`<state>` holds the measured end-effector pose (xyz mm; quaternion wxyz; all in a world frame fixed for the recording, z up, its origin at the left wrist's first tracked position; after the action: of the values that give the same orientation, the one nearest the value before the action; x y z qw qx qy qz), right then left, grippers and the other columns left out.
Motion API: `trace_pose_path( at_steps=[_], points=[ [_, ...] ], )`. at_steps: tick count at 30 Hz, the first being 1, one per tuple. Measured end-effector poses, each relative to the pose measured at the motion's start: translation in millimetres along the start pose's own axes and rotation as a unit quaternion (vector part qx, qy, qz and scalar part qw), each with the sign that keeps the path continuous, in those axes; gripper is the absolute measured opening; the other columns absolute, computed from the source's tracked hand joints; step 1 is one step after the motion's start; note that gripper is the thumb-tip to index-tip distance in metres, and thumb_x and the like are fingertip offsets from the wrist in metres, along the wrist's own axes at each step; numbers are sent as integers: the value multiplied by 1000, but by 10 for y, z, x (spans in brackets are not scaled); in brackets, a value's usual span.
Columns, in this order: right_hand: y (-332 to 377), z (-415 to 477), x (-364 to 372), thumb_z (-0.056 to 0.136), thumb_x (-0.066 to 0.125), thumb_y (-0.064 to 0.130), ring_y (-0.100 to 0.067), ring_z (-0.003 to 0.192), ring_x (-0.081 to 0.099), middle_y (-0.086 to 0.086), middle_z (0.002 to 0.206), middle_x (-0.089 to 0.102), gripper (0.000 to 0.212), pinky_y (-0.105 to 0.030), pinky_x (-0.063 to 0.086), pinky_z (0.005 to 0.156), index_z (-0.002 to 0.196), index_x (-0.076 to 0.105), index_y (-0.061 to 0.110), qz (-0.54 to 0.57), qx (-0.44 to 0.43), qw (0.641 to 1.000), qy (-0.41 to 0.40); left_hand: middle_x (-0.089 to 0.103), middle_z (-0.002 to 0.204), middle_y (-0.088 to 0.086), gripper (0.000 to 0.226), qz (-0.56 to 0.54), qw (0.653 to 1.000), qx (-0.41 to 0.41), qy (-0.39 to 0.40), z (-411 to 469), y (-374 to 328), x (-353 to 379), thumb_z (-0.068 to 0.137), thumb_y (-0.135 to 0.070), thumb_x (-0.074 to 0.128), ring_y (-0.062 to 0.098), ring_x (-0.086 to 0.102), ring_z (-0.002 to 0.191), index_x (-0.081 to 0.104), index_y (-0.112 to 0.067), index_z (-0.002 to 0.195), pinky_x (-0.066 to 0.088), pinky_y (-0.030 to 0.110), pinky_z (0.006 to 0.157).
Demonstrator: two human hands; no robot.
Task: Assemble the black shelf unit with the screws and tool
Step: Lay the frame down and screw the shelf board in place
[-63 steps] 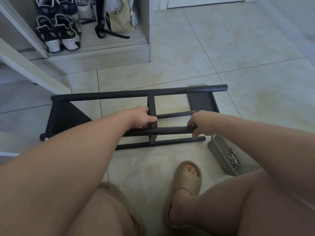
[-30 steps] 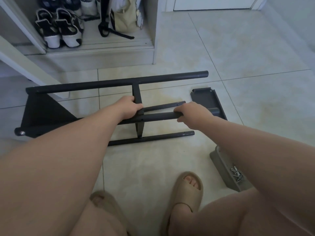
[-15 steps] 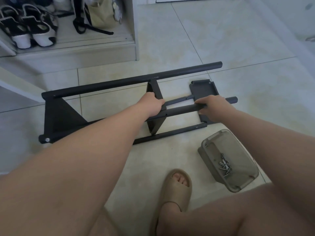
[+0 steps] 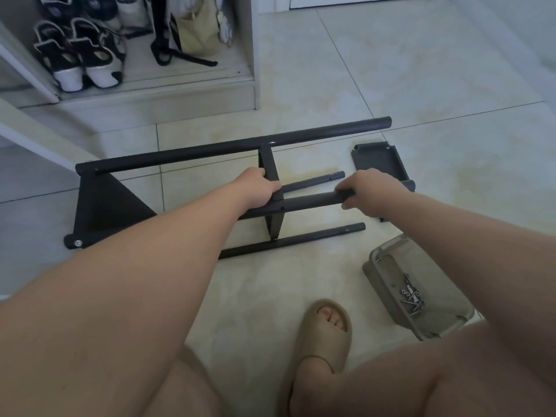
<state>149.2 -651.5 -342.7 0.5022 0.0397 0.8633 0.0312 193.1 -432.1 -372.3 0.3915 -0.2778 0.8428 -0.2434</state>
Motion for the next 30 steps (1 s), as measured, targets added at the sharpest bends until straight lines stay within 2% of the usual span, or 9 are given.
trace_pose_path(
  at_steps=[3,7,10,15,19,22,26,28,30],
  points=[
    [331,-14,35,97,65,29,-24,89,61,0,100,64,20,-38,54,78,117,68,31,-31,-38,999,11,66,122,11,38,0,1000,-12,4,-82,253,-227,99,-32,58,33,62,113,60,-11,131,46,45,105],
    [704,16,94,95,66,36,-23,92,61,3,99,63,20,-32,43,69,115,68,33,-60,-70,996,18,71,113,9,31,-4,1000,-16,4,-196,555,-485,98,-27,60,29,66,105,65,-13,125,47,45,105],
    [862,41,63,91,71,36,-24,95,62,2,102,66,28,-35,50,76,119,68,32,-49,-68,995,50,71,117,10,32,-14,1000,-18,16,-253,675,-581,98,-26,61,30,66,110,66,-12,126,46,46,107],
    [946,26,19,85,76,36,-23,91,61,1,96,68,31,-37,52,82,114,72,26,-65,-67,991,94,68,122,10,34,6,999,-18,40,-293,709,-614,98,-31,60,32,62,114,65,-14,127,45,46,108],
    [1005,-62,197,83,79,36,-25,96,62,-1,103,70,40,-41,54,91,119,71,20,-98,-64,983,141,67,124,11,36,12,997,-27,77,-350,796,-490,97,-29,61,32,62,119,64,-12,129,44,46,109],
    [998,-91,231,83,79,37,-24,94,63,1,100,70,41,-40,55,88,120,70,23,-100,-60,984,134,69,121,15,34,0,997,-24,75,-365,836,-453,98,-26,61,33,63,116,64,-8,126,45,47,108],
    [977,-115,220,85,77,38,-16,77,57,9,83,61,34,-29,44,65,117,70,28,-99,-54,988,106,69,121,14,33,-9,998,-17,60,-388,818,-442,99,-27,59,33,64,116,64,-9,126,45,45,108],
    [965,-121,193,89,74,35,-15,73,55,6,82,59,27,-29,42,63,115,70,28,-108,-50,989,84,68,120,13,35,3,999,-15,35,-402,785,-444,99,-31,58,33,63,114,64,-11,127,45,45,107],
    [940,-126,154,93,69,30,-20,77,57,2,88,60,23,-30,42,62,116,69,28,-114,-46,991,57,68,116,15,34,6,1000,-13,6,-405,731,-449,98,-32,57,34,62,112,65,-11,124,46,45,104]
  ],
)
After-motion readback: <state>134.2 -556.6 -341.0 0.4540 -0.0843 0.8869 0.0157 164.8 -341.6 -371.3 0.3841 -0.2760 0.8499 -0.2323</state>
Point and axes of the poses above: each hand's wrist, its own z-axis towards the middle knuckle, its own x-axis out of the palm, y = z × x, the point moved 5 cm from there along z, towards the middle knuckle
